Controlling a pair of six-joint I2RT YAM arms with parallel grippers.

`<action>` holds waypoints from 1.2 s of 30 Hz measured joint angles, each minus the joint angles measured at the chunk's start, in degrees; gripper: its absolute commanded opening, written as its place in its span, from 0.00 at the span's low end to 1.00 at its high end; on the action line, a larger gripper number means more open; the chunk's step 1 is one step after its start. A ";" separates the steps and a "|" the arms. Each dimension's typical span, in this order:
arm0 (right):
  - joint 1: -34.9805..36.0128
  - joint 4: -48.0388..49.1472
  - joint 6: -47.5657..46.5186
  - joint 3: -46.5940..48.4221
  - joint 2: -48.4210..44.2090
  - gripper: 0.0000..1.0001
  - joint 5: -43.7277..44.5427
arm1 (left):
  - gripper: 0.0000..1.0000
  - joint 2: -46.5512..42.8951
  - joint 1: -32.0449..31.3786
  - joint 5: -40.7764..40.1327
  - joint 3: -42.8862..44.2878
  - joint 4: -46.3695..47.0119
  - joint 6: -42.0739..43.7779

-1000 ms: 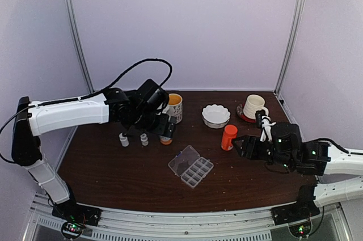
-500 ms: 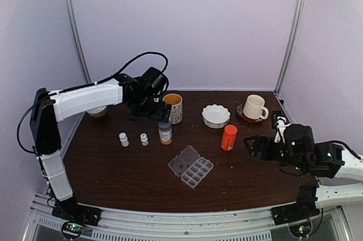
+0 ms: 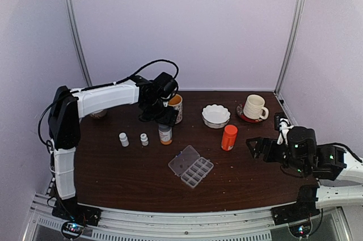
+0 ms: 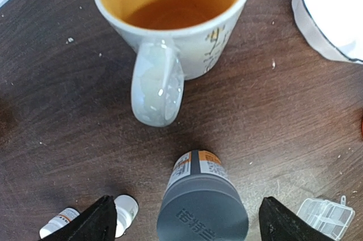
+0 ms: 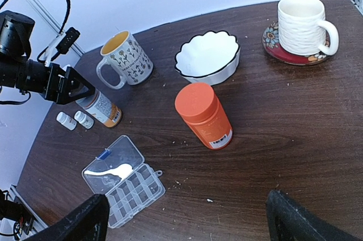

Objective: Sort the pills into containers
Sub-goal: Pick up the pill bottle from the center of the board, then pass from the left arm to the right

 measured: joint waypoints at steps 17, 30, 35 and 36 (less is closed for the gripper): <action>0.00 -0.15 0.20 -1.86 -0.44 1.00 0.17 | 0.55 4.48 0.00 2.47 0.96 -1.14 0.00; 0.00 1.11 -0.90 -1.92 -0.39 1.00 -0.57 | 0.38 2.40 -0.04 2.38 4.94 -6.88 2.08; 0.00 6.62 -2.64 -1.92 1.81 1.00 -5.86 | 0.38 -5.40 -0.76 8.20 5.86 -7.52 4.24; 0.00 8.00 -3.19 -1.92 2.40 1.00 -7.58 | 0.38 -7.37 -1.14 10.67 6.47 -7.61 4.74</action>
